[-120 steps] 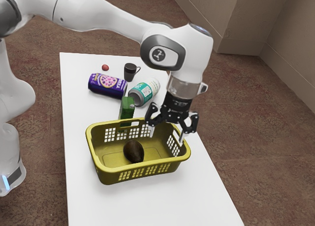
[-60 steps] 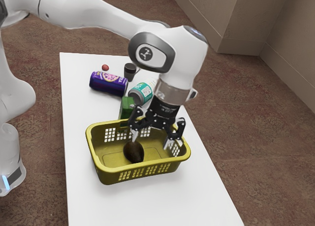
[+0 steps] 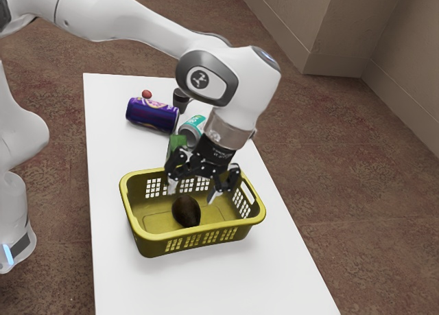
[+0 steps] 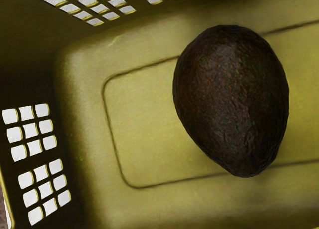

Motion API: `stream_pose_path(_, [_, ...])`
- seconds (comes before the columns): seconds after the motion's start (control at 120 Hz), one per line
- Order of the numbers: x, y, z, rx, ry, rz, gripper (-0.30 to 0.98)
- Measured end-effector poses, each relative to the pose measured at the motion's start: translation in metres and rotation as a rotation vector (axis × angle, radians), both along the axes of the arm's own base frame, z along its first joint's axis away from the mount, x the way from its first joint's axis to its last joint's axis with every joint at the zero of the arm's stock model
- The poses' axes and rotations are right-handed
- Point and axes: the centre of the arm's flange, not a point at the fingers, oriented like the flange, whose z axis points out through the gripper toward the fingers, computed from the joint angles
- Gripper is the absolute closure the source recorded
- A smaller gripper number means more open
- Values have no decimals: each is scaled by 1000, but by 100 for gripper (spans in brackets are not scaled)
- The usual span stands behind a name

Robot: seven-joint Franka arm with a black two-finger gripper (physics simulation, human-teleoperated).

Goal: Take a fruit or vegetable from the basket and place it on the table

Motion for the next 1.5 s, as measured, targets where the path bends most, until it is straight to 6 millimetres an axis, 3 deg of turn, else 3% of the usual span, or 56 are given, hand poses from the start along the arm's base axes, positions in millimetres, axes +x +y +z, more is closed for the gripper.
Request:
stream_pose_path(0.242, [6, 7, -14, -6, 36, 55, 0])
stream_pose_path(0.433, [8, 21, -35, -10, 82, 102, 0])
stream_pose_path(0.75, [13, 50, -48, -20, 111, 154, 0])
stream_pose_path(1.5, [19, 40, -67, -40, 123, 129, 0])
